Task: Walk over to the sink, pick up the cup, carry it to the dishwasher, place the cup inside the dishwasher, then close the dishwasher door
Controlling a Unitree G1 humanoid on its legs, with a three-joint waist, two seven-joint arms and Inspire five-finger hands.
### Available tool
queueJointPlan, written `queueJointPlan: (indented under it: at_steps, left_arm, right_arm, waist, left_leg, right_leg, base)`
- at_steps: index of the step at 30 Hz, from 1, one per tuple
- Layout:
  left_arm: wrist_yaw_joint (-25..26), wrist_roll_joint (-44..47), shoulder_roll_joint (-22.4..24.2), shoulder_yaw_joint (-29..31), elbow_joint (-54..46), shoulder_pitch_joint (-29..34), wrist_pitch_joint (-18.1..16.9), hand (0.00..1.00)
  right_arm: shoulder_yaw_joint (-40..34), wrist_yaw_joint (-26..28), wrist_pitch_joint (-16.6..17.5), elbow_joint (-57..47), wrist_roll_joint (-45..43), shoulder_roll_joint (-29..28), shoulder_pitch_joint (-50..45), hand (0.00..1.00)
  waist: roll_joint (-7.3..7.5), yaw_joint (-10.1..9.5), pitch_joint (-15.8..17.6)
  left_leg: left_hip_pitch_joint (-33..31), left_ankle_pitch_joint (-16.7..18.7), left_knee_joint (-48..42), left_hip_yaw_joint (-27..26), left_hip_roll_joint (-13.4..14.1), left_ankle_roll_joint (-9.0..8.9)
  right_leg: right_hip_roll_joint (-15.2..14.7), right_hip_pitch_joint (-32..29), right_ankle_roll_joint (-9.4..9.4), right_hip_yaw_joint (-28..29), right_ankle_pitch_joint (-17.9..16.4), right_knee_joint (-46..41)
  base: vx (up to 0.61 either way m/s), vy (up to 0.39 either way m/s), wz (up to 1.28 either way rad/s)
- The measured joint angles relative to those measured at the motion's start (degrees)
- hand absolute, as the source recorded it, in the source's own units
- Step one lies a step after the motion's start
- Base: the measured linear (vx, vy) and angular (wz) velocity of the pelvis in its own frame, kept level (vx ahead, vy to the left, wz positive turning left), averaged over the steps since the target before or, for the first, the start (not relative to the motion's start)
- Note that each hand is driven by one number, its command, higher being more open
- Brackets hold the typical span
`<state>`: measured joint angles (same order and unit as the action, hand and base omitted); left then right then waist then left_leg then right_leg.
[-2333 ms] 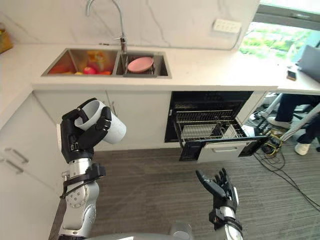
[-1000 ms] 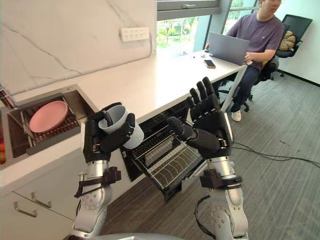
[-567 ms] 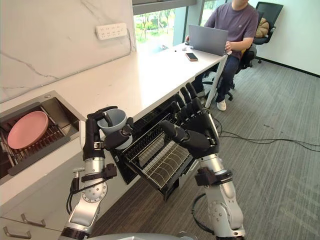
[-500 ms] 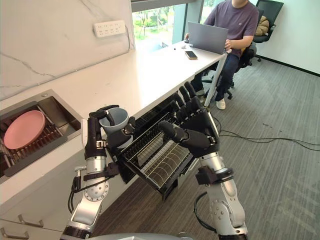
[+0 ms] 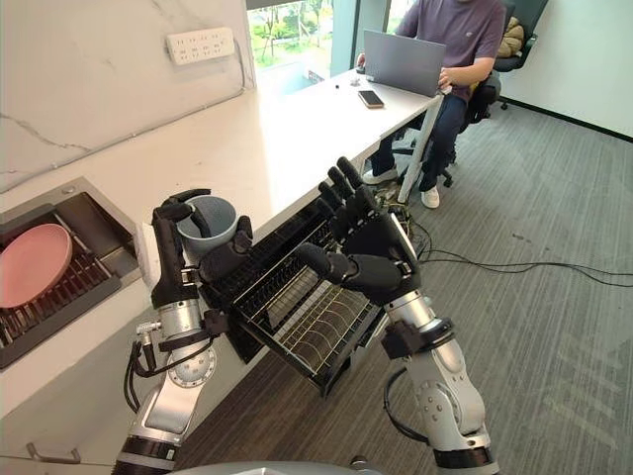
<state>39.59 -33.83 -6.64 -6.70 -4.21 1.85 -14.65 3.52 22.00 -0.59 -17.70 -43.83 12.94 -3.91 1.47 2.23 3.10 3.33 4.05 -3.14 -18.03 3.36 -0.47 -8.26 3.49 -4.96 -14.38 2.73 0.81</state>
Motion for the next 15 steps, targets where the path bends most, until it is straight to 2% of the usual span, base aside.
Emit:
queueJointPlan:
  at_steps: [10,15]
  left_arm:
    - [1.42,3.67,0.02,0.8,-0.01,-0.03,0.62,0.0]
    - [1.82,6.68,0.17,6.22,-0.44,-0.44,1.11,0.0]
  right_arm:
    - [0.0,0.1,-0.33,0.01,0.09,0.29,0.02,1.0]
    - [-1.99,1.53,-0.33,0.38,1.42,0.78,-0.12,1.0]
  waist:
    - [0.03,0.07,-0.03]
    - [-0.03,0.32,-0.07]
  left_leg:
    - [1.07,-2.81,4.59,-0.04,-0.54,-0.23]
    - [1.28,-3.18,5.18,-0.1,-0.41,-0.44]
  right_leg:
    - [0.18,-0.7,-0.01,-0.07,0.0,0.37]
    - [0.46,-0.69,0.0,-0.11,0.0,0.63]
  base:
    - [-0.02,-0.002,0.0]
    - [0.0,0.0,0.0]
